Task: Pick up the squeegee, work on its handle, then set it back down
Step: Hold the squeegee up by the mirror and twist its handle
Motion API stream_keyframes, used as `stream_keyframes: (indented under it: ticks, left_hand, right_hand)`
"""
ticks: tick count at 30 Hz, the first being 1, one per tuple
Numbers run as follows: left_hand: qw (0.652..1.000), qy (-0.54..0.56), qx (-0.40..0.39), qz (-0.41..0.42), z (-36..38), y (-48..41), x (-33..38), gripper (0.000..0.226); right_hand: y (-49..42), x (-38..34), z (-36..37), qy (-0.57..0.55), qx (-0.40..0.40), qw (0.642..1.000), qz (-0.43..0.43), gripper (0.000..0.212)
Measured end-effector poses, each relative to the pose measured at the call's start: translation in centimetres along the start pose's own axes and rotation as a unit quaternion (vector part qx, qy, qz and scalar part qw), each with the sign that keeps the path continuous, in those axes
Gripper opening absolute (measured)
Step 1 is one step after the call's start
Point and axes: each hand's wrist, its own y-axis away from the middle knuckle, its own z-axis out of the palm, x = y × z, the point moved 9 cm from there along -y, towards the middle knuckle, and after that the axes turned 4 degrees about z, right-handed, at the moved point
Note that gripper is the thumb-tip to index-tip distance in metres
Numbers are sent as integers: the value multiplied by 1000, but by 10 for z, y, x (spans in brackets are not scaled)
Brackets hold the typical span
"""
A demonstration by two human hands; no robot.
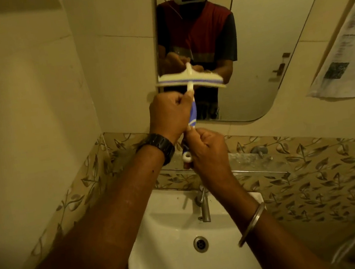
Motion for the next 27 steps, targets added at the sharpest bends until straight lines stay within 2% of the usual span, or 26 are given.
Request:
stream_keyframes:
  ticks: [3, 7, 13, 15, 21, 27]
  left_hand:
    - [999, 17, 26, 35, -18, -25, 28, 50]
    - [999, 19, 29, 20, -17, -26, 11, 49]
    - [998, 16, 15, -64, 7, 18, -47, 47]
    - [996, 27, 25, -79, 10, 24, -47, 47]
    - [983, 93, 129, -95, -13, 9, -29, 49]
    - [967, 112, 114, -197, 32, 53, -67, 49]
  right_hand:
    - [-16, -35, 4, 6, 5, 998, -55, 44]
    - [-22, -22, 13, 23, -14, 999, -43, 45]
    - [-1, 34, 7, 53, -45, 997, 38, 43]
    - [0, 31, 1, 68, -59, 995, 40, 43]
    - [-22, -16, 1, 110, -126, 986, -18, 42]
    - [-8, 35, -24, 140, -142, 979, 45, 41]
